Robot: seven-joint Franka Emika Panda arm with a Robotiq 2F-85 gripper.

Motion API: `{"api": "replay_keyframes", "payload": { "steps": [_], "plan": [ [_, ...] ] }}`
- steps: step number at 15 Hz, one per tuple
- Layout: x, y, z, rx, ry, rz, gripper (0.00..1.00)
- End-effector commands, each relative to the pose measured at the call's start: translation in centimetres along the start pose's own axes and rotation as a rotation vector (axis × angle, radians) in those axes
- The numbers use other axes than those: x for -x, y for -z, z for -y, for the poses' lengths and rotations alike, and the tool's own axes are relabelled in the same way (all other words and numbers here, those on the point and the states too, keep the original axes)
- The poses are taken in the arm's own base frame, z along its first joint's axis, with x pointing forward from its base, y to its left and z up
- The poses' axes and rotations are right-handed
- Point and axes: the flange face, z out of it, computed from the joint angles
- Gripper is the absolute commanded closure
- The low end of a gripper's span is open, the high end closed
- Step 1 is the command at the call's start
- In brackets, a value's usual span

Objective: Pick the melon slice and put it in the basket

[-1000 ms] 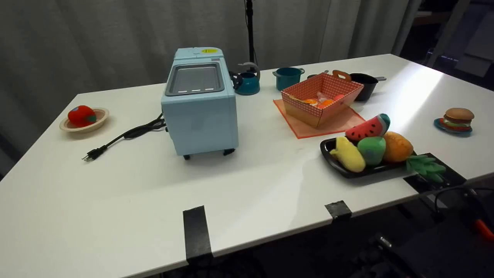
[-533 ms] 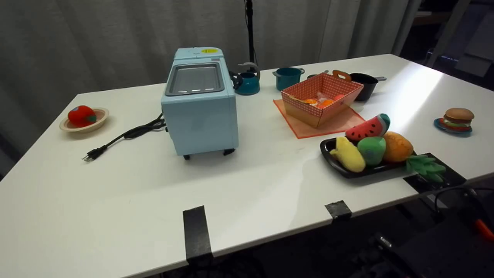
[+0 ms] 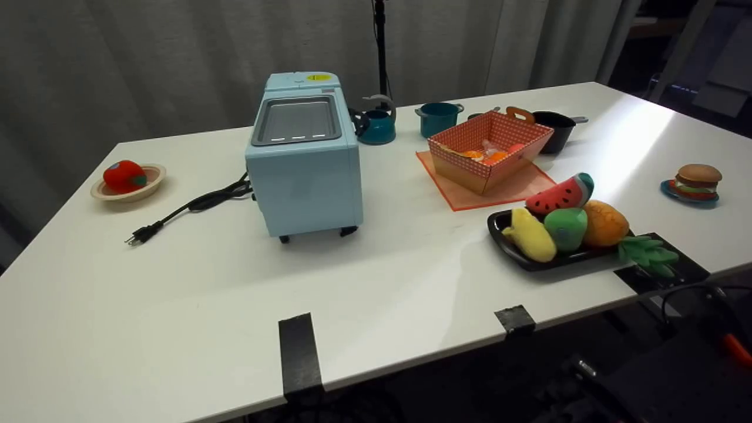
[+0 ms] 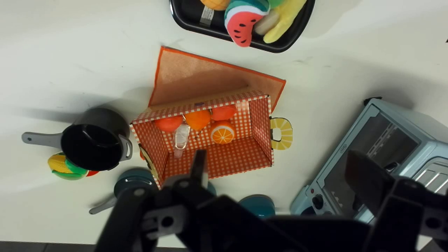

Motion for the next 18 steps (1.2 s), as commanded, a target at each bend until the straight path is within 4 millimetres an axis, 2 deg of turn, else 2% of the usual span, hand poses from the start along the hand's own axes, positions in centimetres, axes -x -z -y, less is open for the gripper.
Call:
{"api": "replay_keyframes", "payload": {
  "steps": [1, 13, 18],
  "plan": [
    [0.0, 0.1, 0.0, 0.000, 0.000, 0.001, 0.00],
    [0.0, 0.1, 0.0, 0.000, 0.000, 0.001, 0.00],
    [-0.3, -3.0, -0.7, -0.025, -0.004, 0.068, 0.00]
  ]
}}
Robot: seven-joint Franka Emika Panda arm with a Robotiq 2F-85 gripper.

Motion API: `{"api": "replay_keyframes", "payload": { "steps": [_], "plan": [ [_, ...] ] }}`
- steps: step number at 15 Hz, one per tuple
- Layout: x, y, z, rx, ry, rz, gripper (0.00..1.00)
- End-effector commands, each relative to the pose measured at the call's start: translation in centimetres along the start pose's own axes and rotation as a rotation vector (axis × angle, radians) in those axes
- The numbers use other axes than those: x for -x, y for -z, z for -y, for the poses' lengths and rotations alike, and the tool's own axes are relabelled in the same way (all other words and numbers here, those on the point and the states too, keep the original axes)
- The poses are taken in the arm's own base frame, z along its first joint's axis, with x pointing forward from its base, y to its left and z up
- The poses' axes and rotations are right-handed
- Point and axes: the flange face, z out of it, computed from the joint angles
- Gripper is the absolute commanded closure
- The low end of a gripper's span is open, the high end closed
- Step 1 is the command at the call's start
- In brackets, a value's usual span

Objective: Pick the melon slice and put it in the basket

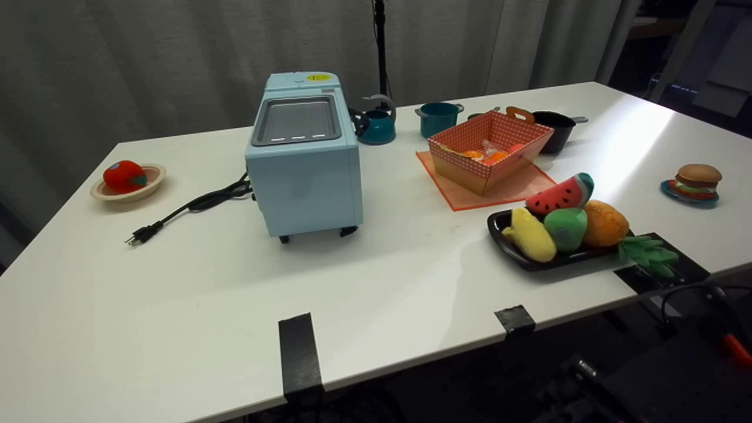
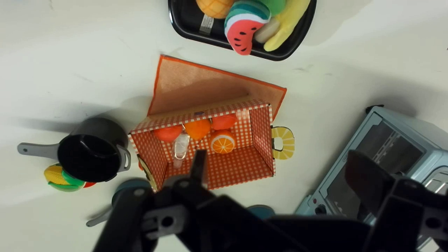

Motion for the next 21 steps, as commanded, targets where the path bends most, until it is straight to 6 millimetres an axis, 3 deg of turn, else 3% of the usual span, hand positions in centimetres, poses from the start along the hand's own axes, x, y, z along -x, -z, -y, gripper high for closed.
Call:
{"api": "replay_keyframes", "payload": {
  "steps": [1, 10, 21],
  "plan": [
    [-0.2, -2.4, -0.6, -0.029, -0.001, 0.056, 0.00],
    [3.6, -12.8, -0.3, -0.088, -0.036, 0.243, 0.00],
    [7.5, -23.6, 2.1, -0.057, 0.031, 0.382, 0.00]
  ]
}}
